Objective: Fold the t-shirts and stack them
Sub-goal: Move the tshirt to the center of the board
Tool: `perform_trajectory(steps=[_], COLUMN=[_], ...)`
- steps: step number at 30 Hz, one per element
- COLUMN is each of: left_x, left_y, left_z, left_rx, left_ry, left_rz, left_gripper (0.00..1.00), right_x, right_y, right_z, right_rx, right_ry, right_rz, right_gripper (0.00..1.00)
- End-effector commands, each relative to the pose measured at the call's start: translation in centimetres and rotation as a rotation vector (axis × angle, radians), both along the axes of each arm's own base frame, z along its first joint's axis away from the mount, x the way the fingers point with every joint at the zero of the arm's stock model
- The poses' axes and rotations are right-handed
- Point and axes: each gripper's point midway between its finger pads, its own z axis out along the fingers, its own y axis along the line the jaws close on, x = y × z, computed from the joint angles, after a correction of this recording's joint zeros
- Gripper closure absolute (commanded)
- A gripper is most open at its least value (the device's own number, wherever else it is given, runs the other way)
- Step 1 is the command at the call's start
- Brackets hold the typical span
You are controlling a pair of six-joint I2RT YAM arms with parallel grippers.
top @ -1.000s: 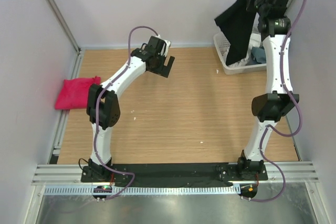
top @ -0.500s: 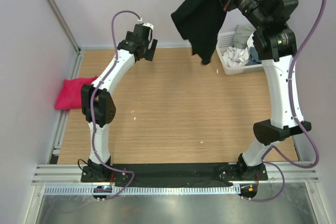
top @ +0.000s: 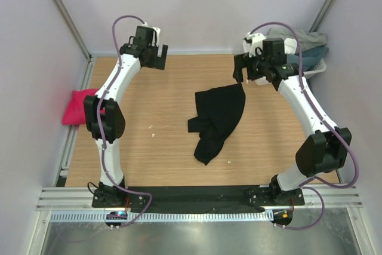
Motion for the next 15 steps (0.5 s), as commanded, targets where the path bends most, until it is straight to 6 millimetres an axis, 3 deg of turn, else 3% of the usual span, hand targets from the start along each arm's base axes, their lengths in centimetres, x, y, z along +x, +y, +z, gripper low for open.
perform_trajectory(steps=[1,3,4,7,10,15], left_x=[-6.7,-9.3,-11.2,-13.8,-15.1,-17.5], left_y=[-5.6,-7.1,-8.9,-10.6,-11.9,-15.5], left_z=[-1.2,-2.5,-2.9,-4.4,-6.1,-9.5], left_rx=[-0.265,-0.341,-0.431,-0.506,-0.521,-0.534], left_ry=[0.222,0.320,0.387,0.502,0.567,0.695], left_rz=[-0.205,-0.277,-0.360,-0.459,-0.521,-0.619], left_gripper=[0.00,0.00,0.00,0.01,0.03,0.08], right_x=[-1.6,-2.6,-3.0,-3.6,-2.8,-0.4], right_y=[2.4,4.3,5.0,6.5,6.9,7.0], right_z=[1.5,-0.6,-1.2,-3.6,-4.3,-3.6], right_rx=[-0.057,-0.061,-0.047,-0.023,0.020,0.020], right_ry=[-0.066,0.016,0.041,0.136,0.161,0.115], right_rz=[0.223,0.315,0.352,0.409,0.369,0.323], right_gripper=[0.06,0.07,0.08,0.10,0.10,0.09])
